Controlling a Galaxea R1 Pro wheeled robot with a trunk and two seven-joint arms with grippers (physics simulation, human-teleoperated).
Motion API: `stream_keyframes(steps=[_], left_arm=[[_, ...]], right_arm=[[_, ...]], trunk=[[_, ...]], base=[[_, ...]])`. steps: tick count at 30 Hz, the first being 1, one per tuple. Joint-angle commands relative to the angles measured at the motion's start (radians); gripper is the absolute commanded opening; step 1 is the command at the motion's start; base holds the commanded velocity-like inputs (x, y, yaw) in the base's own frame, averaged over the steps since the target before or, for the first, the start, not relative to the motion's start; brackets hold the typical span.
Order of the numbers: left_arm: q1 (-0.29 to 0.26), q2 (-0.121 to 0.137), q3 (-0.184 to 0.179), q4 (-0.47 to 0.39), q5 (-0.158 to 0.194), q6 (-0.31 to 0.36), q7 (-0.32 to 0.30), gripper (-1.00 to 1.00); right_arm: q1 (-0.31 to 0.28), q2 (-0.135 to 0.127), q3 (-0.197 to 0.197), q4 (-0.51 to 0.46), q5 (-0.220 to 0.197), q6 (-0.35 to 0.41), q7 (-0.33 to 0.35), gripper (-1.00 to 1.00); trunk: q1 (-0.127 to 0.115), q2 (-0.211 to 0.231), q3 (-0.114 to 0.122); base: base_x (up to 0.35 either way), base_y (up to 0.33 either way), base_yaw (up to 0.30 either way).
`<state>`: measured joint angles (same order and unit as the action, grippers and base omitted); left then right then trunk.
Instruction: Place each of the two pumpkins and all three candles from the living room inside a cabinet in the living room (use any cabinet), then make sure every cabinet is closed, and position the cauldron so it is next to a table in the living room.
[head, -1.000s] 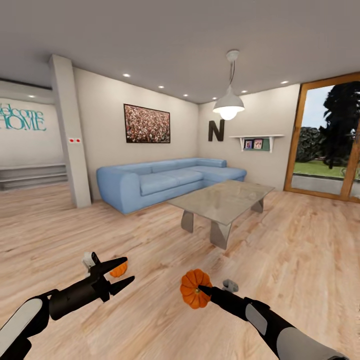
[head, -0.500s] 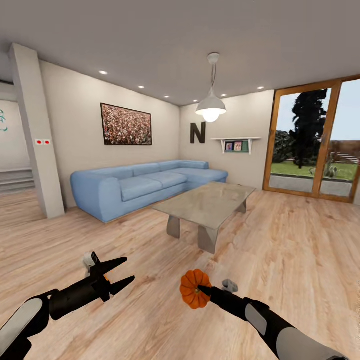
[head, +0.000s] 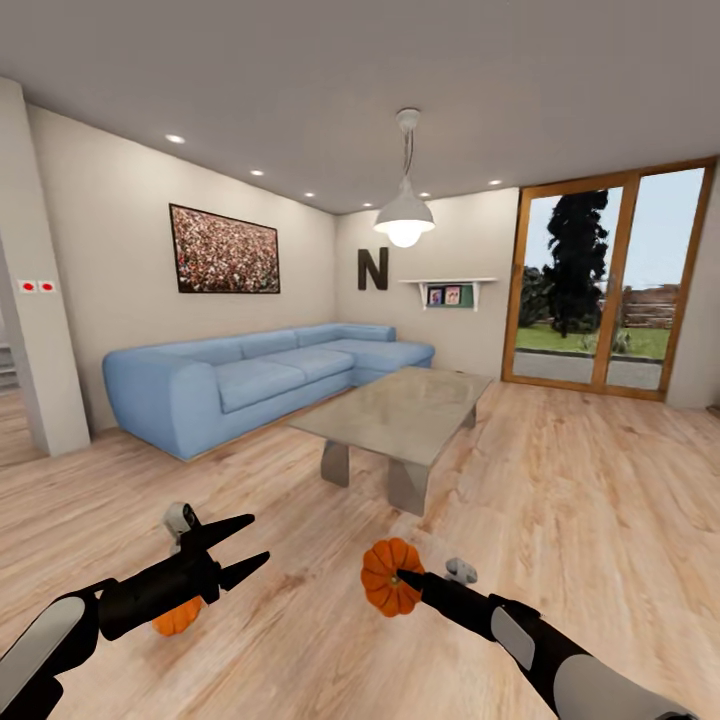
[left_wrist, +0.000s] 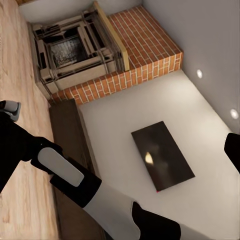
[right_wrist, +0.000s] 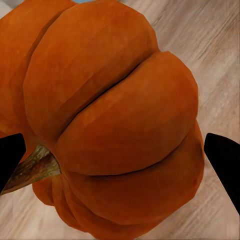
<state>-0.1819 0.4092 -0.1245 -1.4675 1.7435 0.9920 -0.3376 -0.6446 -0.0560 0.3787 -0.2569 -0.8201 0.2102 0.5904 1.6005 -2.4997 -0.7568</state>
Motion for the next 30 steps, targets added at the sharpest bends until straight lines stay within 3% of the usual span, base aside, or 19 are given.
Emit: stream_keyframes(steps=[1, 17, 30], left_arm=[[-0.001, 0.001, -0.001, 0.001, -0.006, 0.000, -0.009, 1.00], [-0.001, 0.003, -0.001, 0.004, -0.006, 0.000, -0.009, 1.00], [-0.001, 0.004, 0.007, 0.060, -0.007, -0.001, -0.008, 1.00]], right_arm=[[-0.001, -0.001, 0.002, -0.001, -0.011, 0.007, 0.000, -1.00], [0.000, 0.004, 0.003, -0.001, -0.010, 0.006, -0.001, -1.00], [-0.001, 0.004, 0.003, -0.001, -0.010, 0.006, -0.001, -1.00]], trunk=[[0.000, -0.001, -0.001], [0.000, -0.001, 0.000], [0.000, -0.001, 0.000]], base=[[0.093, 0.261, -0.011], [0.046, 0.278, -0.068], [0.181, 0.170, -0.006]])
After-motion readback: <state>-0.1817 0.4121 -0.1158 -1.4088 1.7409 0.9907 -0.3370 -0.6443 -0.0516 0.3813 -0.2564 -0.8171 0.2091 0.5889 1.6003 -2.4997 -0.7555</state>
